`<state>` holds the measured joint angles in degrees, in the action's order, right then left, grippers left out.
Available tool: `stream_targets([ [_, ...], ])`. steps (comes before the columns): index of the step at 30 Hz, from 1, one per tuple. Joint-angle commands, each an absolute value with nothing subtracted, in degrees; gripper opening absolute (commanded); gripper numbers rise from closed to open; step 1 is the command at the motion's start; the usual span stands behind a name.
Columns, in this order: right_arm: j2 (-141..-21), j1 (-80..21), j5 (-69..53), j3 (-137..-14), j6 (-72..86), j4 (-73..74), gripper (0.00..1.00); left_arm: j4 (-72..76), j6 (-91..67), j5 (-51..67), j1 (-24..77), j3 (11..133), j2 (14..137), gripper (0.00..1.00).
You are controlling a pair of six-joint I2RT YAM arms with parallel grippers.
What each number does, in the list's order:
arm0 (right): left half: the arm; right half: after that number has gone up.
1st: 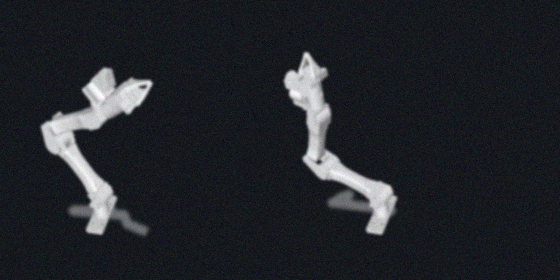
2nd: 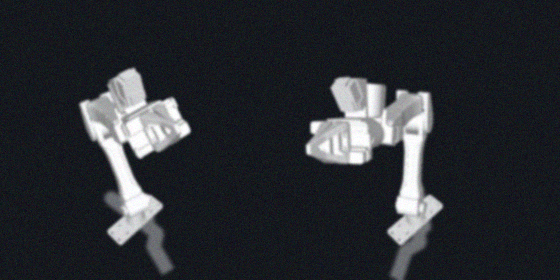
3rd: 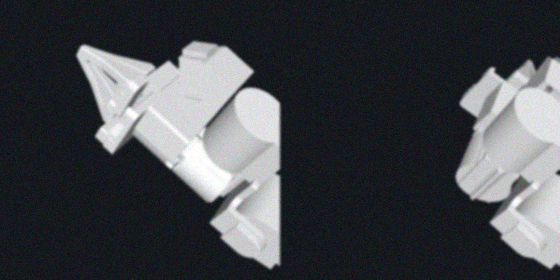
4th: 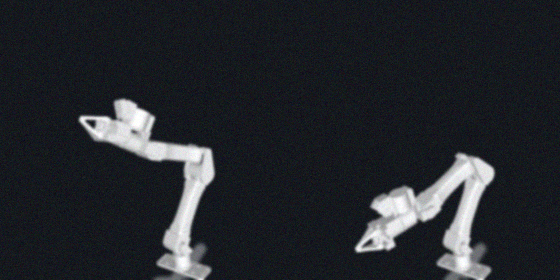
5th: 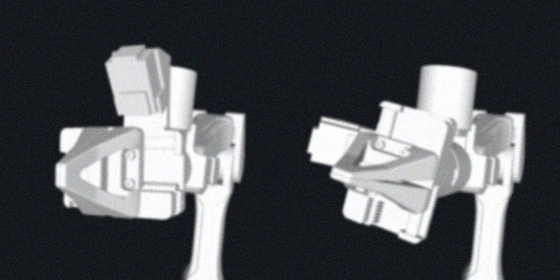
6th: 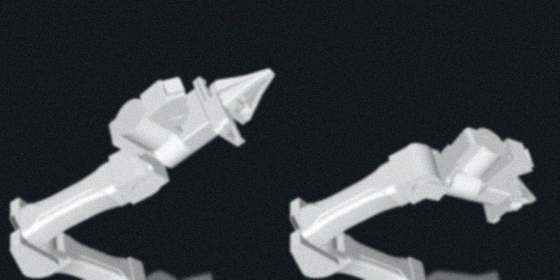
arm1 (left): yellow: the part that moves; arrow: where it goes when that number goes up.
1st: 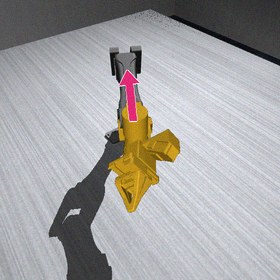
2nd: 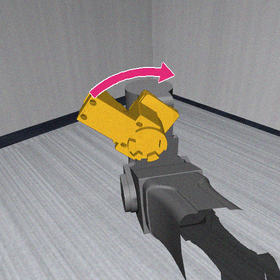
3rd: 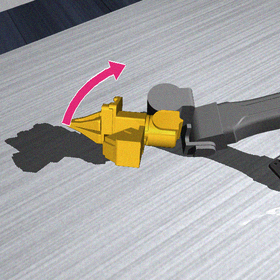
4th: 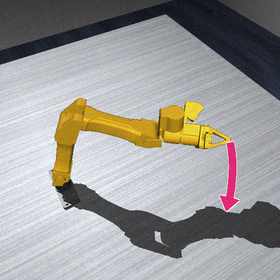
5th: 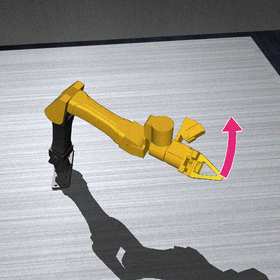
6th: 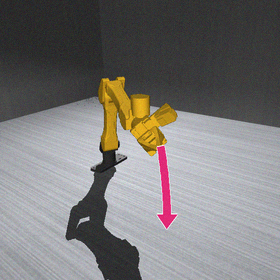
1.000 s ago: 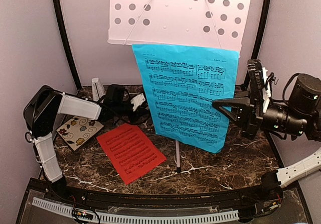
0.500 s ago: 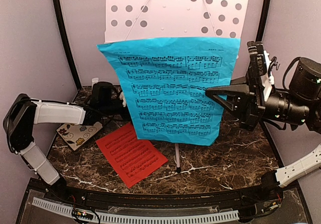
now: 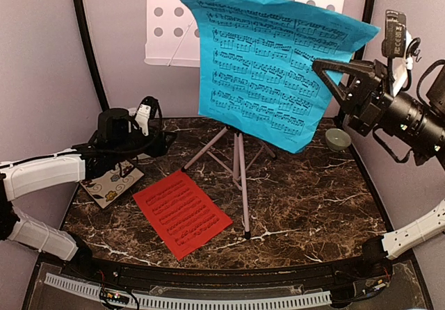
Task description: Set up the instrument practice props
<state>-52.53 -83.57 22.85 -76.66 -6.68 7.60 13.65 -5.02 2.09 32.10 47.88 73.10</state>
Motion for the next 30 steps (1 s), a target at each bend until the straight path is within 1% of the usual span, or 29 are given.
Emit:
stream_targets([
  [1,-54.66,-83.11,27.13,-80.82,-8.81,4.10,0.00,9.29,-11.94,-0.93,32.21,44.93,67.67,0.61],
  [6,-58.43,-81.83,25.01,-84.02,-8.60,4.66,0.00,6.02,-12.19,-1.54,32.43,44.32,64.91,0.60],
  [13,-63.22,-79.14,20.20,-87.90,-6.91,5.67,0.00,7.47,-12.12,0.33,32.43,40.43,62.82,0.60],
  [23,-68.14,-76.78,16.37,-92.68,-7.20,6.61,0.00,6.61,-11.08,0.87,32.52,40.14,60.03,0.60],
  [26,-68.53,-75.59,15.44,-93.20,-7.21,6.64,0.00,4.19,-11.88,-1.51,32.32,41.63,58.76,0.62],
  [30,-68.48,-72.77,14.50,-93.48,-6.88,6.14,0.00,-3.66,-12.75,-1.49,29.28,48.84,60.50,0.63],
])
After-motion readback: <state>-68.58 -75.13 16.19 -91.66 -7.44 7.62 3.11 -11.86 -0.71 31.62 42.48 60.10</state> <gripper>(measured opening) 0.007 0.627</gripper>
